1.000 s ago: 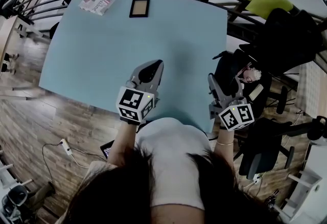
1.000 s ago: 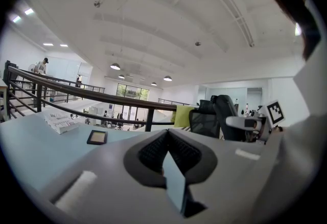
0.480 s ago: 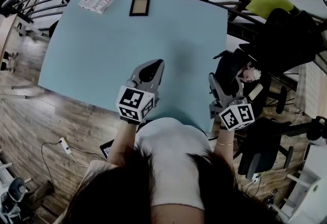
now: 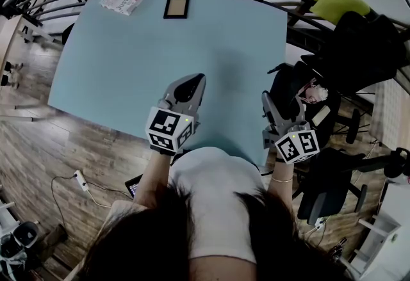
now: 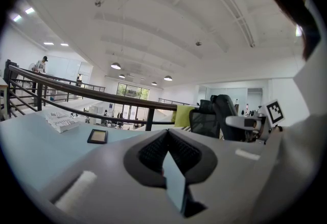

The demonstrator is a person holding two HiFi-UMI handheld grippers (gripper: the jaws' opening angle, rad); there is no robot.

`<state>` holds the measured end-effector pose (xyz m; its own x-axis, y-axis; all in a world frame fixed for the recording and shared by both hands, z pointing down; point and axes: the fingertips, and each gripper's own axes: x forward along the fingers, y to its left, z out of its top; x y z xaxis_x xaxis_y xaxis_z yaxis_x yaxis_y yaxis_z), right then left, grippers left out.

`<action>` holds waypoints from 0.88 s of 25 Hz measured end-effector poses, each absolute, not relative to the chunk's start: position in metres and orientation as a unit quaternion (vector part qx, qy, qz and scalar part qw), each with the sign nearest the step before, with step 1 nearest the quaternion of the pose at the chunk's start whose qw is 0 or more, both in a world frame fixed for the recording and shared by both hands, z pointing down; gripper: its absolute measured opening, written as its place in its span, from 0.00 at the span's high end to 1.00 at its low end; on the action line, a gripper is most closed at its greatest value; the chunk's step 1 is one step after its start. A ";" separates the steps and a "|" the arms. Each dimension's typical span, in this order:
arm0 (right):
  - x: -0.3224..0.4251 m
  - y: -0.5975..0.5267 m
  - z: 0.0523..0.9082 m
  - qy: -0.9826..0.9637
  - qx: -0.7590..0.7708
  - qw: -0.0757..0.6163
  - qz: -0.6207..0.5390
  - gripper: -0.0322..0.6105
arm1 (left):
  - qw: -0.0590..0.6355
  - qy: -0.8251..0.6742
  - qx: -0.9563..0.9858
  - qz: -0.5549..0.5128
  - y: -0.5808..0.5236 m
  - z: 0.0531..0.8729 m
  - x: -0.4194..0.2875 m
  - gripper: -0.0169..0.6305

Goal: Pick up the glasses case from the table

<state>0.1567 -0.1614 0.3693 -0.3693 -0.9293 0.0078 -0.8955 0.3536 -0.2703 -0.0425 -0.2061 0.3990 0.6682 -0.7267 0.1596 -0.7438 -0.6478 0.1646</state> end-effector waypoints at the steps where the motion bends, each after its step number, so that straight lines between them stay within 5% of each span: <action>1: 0.156 -0.162 0.369 0.820 -0.557 0.073 -0.114 0.44 | 0.109 -0.405 0.907 0.039 -0.206 0.399 -0.043 0.89; 22: 0.165 -0.164 0.373 0.818 -0.560 0.070 -0.113 0.44 | 0.088 -0.379 0.920 0.041 -0.209 0.395 -0.031 0.89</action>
